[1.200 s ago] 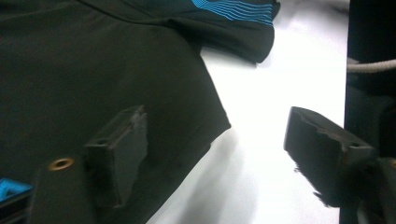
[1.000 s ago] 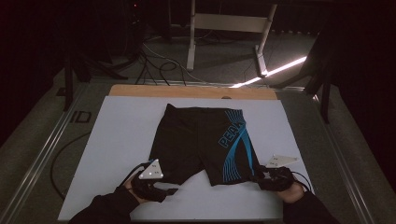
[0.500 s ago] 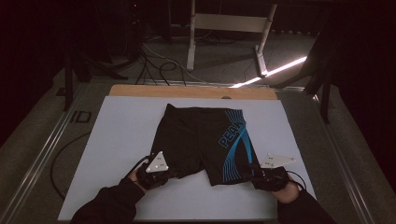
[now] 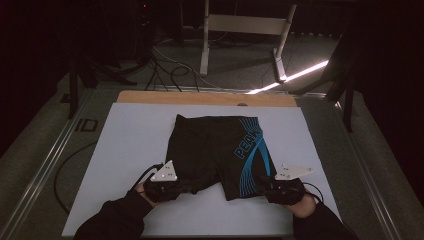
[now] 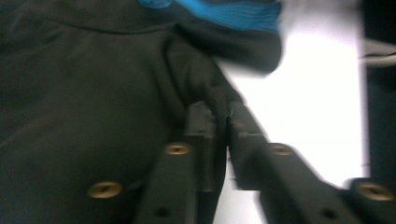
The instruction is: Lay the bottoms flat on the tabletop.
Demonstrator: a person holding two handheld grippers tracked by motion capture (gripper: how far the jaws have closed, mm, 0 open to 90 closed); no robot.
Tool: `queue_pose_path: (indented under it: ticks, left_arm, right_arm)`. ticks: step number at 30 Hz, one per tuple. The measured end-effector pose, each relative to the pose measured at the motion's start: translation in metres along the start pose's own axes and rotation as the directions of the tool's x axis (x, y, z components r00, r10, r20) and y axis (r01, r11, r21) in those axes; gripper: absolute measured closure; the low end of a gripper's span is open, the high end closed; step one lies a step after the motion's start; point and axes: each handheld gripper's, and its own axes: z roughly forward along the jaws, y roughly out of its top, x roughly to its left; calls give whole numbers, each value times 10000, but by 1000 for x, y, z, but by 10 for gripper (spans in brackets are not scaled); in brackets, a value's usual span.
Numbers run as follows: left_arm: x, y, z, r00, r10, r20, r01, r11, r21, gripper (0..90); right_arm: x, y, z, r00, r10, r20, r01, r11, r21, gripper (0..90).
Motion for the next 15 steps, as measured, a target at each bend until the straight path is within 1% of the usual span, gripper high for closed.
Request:
queue_pose_path:
  ticks: [1, 3, 5, 6, 7, 8, 9, 10, 11, 12, 13, 14, 15]
  left_arm:
    - [1, -3, 0, 10000, -64, 38, 64, 10000, 40, 750]
    - [3, -8, -6, 9991, -152, -390, 155, 9999, 77, 624]
    - [6, -12, -15, 9972, -398, -632, 396, 9992, -43, 551]
    - [6, -12, -15, 9972, -398, -632, 396, 9992, -43, 506]
    - [5, -17, -23, 9957, -508, -778, 511, 9987, 16, 506]
    - [4, -19, -25, 9950, -546, -834, 552, 9985, 41, 460]
    - [3, -22, -27, 9947, -585, -847, 598, 9981, 129, 450]
    - [1, -26, -29, 9943, -600, -878, 620, 9979, 198, 444]
    - [-1, -30, -30, 9940, -556, -938, 597, 9973, 419, 425]
    - [-3, -34, -31, 9923, -420, -1165, 502, 9964, 678, 420]
    - [-3, -36, -31, 9911, -430, -1261, 529, 9957, 765, 399]
    - [-3, -39, -31, 9894, -578, -1330, 692, 9942, 829, 397]
    - [-3, -41, -30, 9883, -594, -1407, 724, 9934, 891, 396]
  right_arm:
    - [0, 0, 0, 10000, 43, -9, -43, 10000, -18, 524]
    - [0, 0, 0, 10000, 74, -10, -74, 10000, -15, 520]
    - [0, -1, 0, 9999, 129, -106, -130, 9999, -56, 511]
    - [0, -1, 0, 9999, 129, -106, -130, 9999, -56, 511]
    - [1, -1, 1, 10000, 74, -62, -75, 10000, -48, 509]
    - [1, 0, 2, 9999, 87, -117, -88, 9999, -51, 504]
    - [2, 0, 2, 9998, 106, -167, -107, 9999, -31, 504]
    - [2, 0, 2, 9998, 44, -171, -45, 10000, -32, 503]
    - [3, 0, 2, 9998, 75, -202, -75, 10000, -3, 501]
    - [3, 0, 2, 9998, 64, -206, -64, 10000, -24, 499]
    - [3, 0, 2, 9999, 49, -147, -50, 10000, -44, 498]
    - [3, 0, 2, 9999, 52, -139, -52, 10000, -45, 494]
    - [3, 0, 2, 9999, 74, -149, -75, 9999, -68, 490]
